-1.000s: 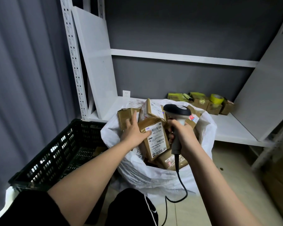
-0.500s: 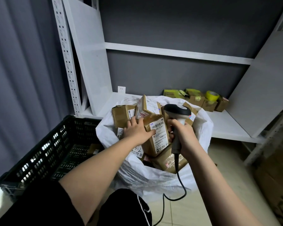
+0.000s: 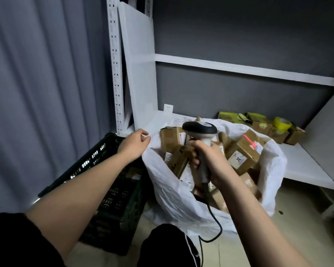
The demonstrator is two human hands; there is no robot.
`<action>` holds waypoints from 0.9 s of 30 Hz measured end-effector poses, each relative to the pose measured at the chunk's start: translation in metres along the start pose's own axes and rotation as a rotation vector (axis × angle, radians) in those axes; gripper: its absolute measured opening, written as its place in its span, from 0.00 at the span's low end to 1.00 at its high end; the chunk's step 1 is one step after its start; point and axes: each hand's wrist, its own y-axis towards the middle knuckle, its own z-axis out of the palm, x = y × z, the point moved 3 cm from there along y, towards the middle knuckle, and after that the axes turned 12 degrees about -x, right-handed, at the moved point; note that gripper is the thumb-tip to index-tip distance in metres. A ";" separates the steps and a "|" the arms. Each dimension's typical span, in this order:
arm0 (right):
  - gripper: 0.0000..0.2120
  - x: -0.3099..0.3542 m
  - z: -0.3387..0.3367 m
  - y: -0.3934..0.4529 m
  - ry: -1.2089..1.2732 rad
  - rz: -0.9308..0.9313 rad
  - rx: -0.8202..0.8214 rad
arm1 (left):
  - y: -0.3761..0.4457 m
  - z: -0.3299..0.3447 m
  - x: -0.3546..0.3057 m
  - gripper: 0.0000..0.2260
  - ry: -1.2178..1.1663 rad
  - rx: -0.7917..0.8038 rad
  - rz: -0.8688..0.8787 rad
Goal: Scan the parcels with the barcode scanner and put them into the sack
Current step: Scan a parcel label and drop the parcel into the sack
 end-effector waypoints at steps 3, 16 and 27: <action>0.08 -0.008 0.052 0.006 -0.047 0.010 0.110 | 0.014 -0.031 0.054 0.10 0.096 -0.048 -0.094; 0.10 -0.160 0.276 0.145 -0.137 0.250 0.270 | 0.088 0.072 0.277 0.23 0.274 0.348 -0.277; 0.08 -0.281 0.299 0.263 -0.162 0.351 0.071 | 0.135 0.248 0.406 0.28 0.121 0.588 -0.423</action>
